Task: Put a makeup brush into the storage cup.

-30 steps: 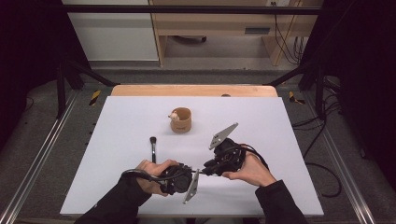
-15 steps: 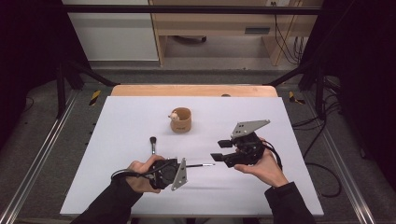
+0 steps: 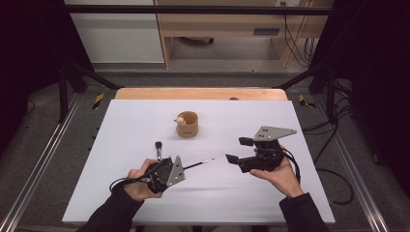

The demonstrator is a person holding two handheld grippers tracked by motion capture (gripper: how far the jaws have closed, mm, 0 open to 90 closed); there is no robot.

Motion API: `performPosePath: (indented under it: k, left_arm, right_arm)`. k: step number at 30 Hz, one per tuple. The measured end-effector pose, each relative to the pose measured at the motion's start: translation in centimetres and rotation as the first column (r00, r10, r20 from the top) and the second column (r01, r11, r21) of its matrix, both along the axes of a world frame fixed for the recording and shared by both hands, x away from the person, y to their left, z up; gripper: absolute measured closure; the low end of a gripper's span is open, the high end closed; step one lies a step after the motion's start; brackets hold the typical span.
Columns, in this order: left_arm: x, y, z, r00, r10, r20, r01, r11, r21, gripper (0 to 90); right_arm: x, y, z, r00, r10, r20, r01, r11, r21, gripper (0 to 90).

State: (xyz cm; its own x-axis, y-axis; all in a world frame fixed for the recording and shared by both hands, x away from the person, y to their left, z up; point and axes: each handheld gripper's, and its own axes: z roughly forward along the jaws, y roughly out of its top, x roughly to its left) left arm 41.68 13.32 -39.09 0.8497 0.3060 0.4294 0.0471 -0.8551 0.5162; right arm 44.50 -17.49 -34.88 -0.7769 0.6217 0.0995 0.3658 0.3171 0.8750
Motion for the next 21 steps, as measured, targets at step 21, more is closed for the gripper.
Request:
performPosePath:
  k: [21]
  left_arm:
    - [0.1,0.5,-0.8,0.9807,0.167,-0.101,-0.188,0.9457,-0.265,84.9]
  right_arm:
    - [-0.7,-1.3,-2.0,0.993,-0.117,-0.017,0.118,0.985,0.126,17.0]
